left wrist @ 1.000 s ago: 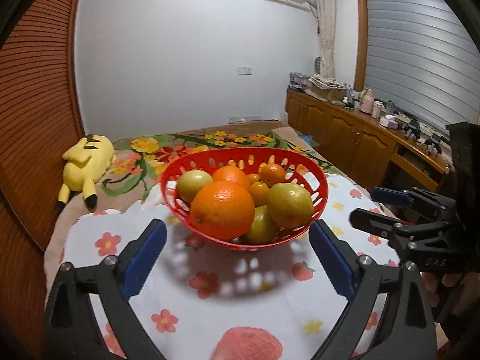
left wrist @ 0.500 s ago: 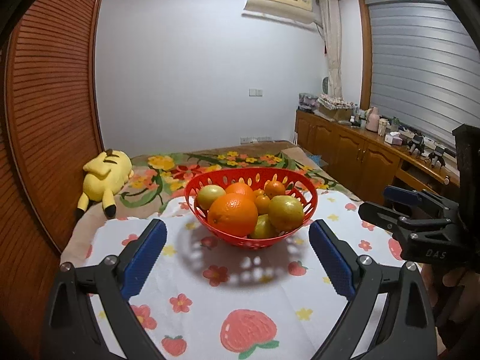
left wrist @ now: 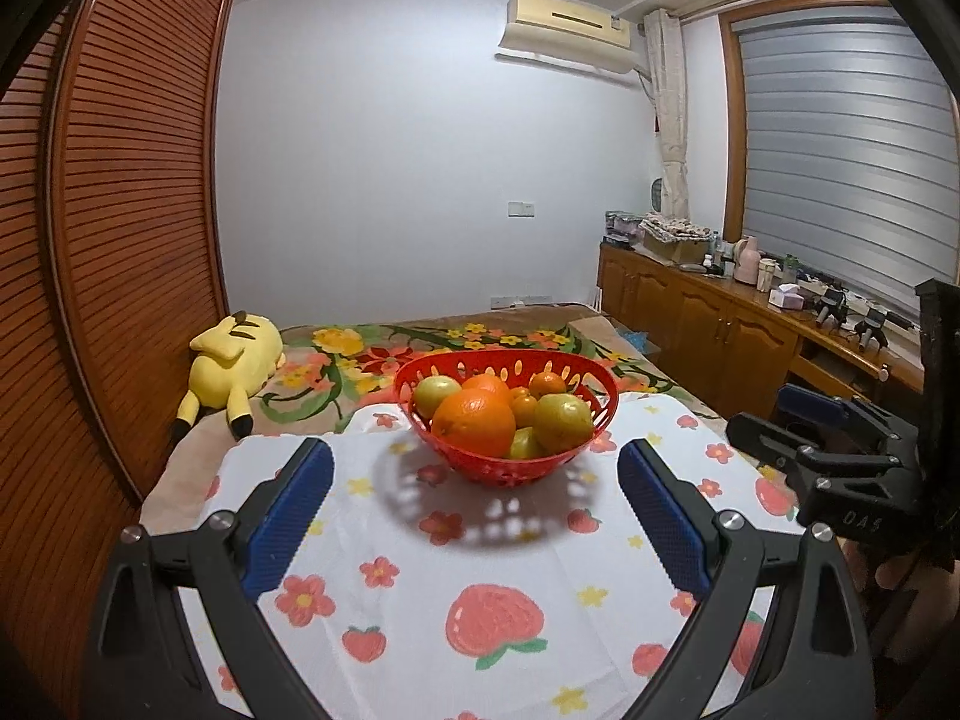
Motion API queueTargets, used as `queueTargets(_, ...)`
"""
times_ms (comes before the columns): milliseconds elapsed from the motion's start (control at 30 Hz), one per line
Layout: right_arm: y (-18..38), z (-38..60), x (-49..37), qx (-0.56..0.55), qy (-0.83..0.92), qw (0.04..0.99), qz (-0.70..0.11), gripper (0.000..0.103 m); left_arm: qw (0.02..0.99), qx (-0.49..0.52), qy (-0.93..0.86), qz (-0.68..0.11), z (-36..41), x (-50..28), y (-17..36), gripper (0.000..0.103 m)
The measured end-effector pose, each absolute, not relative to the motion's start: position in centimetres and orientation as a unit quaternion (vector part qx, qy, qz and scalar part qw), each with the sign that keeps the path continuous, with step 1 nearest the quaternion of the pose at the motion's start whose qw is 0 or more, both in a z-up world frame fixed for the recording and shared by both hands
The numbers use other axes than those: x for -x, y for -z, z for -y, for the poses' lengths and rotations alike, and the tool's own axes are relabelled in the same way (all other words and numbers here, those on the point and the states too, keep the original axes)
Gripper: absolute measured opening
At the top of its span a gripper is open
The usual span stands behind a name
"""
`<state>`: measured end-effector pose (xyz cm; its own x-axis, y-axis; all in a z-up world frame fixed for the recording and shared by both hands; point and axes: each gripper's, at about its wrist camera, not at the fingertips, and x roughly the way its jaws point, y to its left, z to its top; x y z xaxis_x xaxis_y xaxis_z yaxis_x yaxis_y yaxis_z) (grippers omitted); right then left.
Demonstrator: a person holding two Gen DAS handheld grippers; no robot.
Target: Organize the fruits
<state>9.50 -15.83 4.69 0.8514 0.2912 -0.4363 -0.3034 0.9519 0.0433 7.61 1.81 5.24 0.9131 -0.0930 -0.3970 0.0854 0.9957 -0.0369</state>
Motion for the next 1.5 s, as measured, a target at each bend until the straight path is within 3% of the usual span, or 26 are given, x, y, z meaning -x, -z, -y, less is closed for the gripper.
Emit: queueTargets(1500, -2.9, 16.3, -7.7, 0.015, -0.15, 0.963, -0.223, 0.088, 0.975, 0.017, 0.027, -0.222, -3.2, -6.1, -2.4, 0.097)
